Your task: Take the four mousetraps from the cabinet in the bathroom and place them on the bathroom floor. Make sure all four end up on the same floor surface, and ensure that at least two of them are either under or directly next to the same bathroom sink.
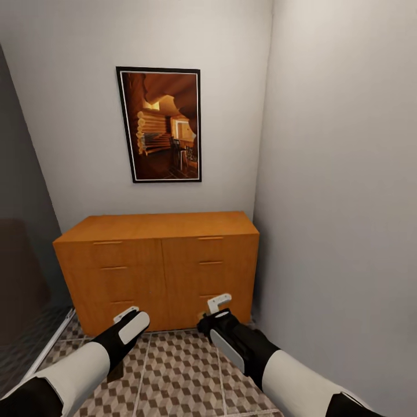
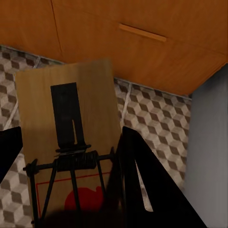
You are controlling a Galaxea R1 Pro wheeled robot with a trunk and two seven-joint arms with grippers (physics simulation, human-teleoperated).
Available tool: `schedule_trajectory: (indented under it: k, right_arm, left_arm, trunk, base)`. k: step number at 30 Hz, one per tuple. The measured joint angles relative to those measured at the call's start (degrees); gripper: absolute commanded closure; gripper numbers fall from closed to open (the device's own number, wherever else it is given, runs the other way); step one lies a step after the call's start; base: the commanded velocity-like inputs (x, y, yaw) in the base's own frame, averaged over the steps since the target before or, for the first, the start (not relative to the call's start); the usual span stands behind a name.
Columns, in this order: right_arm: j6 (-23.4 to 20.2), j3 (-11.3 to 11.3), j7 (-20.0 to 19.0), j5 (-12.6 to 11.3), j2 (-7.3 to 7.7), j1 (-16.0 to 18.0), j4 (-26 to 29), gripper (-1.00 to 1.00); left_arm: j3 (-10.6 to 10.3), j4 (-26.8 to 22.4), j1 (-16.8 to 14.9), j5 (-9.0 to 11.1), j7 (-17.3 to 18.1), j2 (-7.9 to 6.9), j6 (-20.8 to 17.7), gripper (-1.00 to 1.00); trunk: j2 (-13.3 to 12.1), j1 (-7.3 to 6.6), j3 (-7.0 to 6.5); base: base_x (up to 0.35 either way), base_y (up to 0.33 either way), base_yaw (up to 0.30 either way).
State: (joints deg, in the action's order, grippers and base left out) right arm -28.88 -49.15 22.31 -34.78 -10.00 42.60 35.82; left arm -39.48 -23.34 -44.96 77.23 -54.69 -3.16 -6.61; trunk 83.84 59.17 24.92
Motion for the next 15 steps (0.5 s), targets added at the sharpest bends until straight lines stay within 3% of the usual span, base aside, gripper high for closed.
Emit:
schedule_trajectory:
  k: [5,10,15]
  right_arm:
    - [1.3,0.0,-0.2,0.0,0.0,-1.0,-0.1,1.0]
    - [4.2,0.0,-0.3,0.0,0.0,-1.6,-0.1,1.0]
    - [5.0,0.0,-0.5,-0.1,0.0,-1.8,0.0,1.0]
  left_arm:
    - [0.0,0.0,0.1,0.0,0.2,-0.01,0.3,1.0]
    - [0.0,0.1,0.1,0.0,0.5,-0.03,0.9,1.0]
    - [0.0,0.2,0.3,0.0,1.3,-0.07,1.2,1.0]
  trunk:
    - [0.0,0.01,0.0]
    - [0.0,0.02,0.0]
    - [0.0,0.01,0.01]
  base:
    - [-0.029,0.0,0.0]
    - [-0.154,0.0,0.002]
    - [-0.055,0.0,0.148]
